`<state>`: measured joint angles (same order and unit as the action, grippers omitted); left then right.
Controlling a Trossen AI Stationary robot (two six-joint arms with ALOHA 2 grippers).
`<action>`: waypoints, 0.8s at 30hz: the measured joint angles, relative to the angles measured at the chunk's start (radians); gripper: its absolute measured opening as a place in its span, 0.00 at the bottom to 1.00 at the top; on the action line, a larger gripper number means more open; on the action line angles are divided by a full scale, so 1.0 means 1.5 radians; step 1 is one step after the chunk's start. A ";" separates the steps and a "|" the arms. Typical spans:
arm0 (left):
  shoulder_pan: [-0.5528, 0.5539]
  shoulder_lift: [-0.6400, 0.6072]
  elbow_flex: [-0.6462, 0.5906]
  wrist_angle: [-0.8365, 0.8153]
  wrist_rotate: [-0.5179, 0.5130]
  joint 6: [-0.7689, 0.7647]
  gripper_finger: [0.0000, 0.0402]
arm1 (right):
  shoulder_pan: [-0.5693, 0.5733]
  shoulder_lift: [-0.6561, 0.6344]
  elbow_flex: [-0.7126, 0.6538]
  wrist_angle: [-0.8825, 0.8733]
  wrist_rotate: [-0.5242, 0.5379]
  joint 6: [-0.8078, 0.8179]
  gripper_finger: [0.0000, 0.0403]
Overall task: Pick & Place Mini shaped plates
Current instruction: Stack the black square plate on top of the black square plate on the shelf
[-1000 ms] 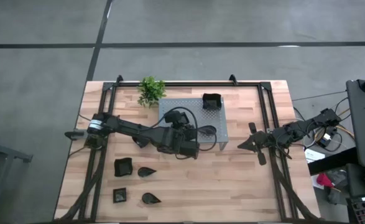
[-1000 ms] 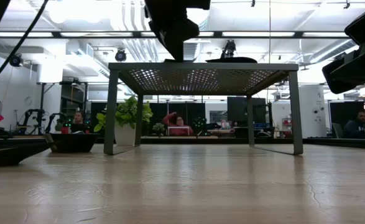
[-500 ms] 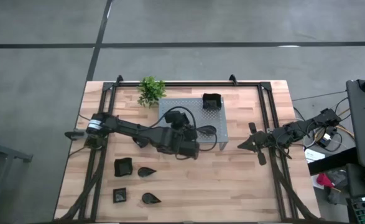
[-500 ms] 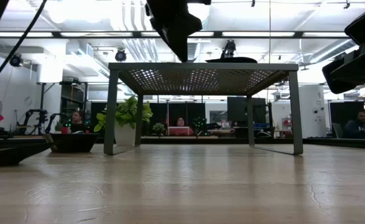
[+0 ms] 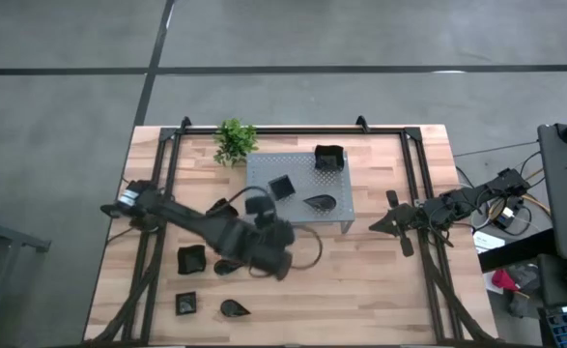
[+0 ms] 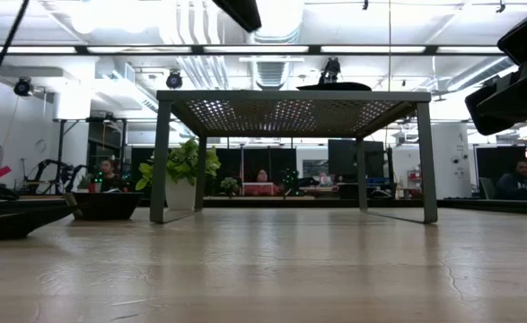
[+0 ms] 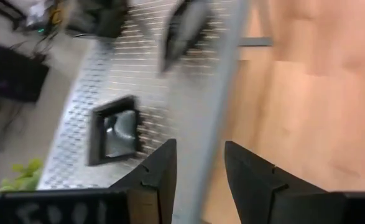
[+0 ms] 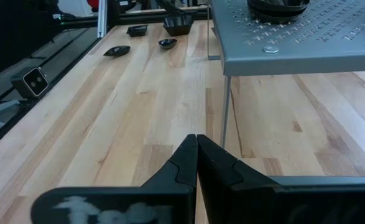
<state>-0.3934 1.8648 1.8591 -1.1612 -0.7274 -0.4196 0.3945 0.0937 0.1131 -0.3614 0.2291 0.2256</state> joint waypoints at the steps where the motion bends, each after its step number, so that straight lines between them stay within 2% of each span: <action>1: -0.013 -0.001 0.000 0.000 0.008 -0.001 0.33 | 0.000 0.000 0.000 0.000 0.000 0.000 0.02; 9: -0.108 -0.001 0.000 -0.019 0.030 -0.064 0.32 | 0.000 0.000 0.000 0.000 0.000 0.000 0.02; 15: -0.162 -0.001 -0.007 -0.068 0.106 -0.136 0.31 | 0.000 0.000 0.000 0.000 0.000 0.000 0.02; 19: -0.193 -0.001 -0.028 -0.079 0.211 -0.187 0.31 | 0.000 0.000 0.000 0.000 0.000 0.000 0.02; 24: -0.230 -0.001 -0.091 -0.075 0.361 -0.257 0.31 | 0.000 0.000 0.000 0.000 0.000 0.000 0.02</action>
<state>-0.7385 1.8626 1.7225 -1.2735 -0.1857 -0.8044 0.3943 0.0940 0.1131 -0.3615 0.2287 0.2256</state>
